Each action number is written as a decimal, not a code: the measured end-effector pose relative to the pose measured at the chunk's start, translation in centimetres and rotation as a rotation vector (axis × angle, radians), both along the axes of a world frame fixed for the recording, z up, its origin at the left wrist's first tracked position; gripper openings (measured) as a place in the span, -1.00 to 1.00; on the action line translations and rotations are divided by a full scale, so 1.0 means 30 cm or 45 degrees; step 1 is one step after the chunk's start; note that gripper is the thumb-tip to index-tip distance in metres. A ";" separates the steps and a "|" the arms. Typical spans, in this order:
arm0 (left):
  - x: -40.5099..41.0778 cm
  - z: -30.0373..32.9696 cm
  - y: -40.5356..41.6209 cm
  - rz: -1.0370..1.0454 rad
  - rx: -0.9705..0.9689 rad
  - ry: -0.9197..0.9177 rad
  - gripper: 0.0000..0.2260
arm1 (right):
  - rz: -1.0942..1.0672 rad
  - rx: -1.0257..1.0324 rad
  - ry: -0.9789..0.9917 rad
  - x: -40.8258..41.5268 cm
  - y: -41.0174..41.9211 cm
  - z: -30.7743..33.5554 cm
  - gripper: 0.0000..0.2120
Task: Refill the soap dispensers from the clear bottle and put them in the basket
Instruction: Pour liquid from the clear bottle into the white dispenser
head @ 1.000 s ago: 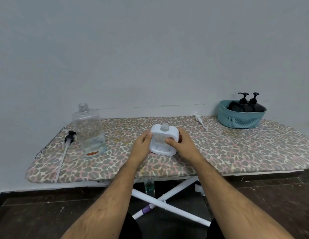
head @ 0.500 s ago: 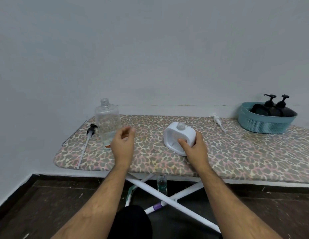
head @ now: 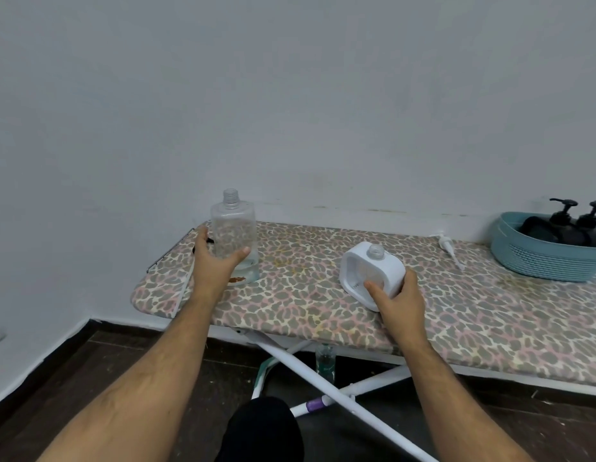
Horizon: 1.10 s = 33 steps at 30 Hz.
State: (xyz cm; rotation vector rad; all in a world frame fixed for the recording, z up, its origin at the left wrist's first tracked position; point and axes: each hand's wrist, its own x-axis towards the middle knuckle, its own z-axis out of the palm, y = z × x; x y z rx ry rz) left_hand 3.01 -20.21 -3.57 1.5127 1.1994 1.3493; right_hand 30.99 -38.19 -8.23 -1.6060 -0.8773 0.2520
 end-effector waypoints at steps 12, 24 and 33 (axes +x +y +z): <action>0.025 -0.012 0.014 -0.062 -0.015 0.045 -0.40 | -0.010 -0.023 -0.004 0.005 -0.001 -0.002 -0.42; 0.101 0.072 -0.034 -0.316 0.023 0.261 -0.38 | -0.025 -0.022 -0.033 0.003 -0.005 -0.007 -0.43; 0.212 0.163 -0.092 -0.602 0.120 0.789 -0.20 | -0.171 0.006 0.076 0.001 -0.012 -0.006 -0.56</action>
